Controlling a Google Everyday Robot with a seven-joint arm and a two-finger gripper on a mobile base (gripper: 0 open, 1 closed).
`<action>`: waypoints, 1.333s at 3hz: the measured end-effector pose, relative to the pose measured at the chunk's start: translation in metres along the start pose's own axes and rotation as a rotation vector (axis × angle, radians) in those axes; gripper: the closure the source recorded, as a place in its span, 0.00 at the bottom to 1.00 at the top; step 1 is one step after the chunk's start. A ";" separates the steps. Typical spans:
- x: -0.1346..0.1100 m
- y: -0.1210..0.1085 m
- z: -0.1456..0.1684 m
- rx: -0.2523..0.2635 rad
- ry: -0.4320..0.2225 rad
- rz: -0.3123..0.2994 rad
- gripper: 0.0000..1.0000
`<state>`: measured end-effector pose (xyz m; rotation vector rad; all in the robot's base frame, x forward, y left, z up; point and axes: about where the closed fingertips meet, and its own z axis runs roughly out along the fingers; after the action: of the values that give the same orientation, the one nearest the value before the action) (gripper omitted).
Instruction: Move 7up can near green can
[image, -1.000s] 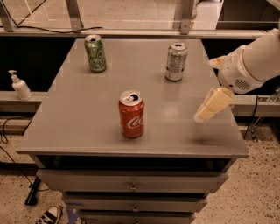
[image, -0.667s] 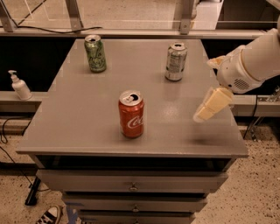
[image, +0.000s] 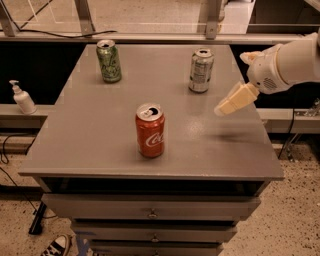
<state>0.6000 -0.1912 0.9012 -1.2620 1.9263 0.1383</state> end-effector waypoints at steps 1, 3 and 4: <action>-0.003 -0.023 0.024 0.032 -0.087 0.085 0.00; -0.020 -0.028 0.081 0.005 -0.217 0.225 0.00; -0.034 -0.034 0.103 -0.006 -0.277 0.248 0.18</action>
Offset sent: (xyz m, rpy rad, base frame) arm 0.0777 0.0348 -0.0435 0.3631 0.0135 -0.1232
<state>0.6908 -0.1331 0.8666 -0.9478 1.8314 0.4240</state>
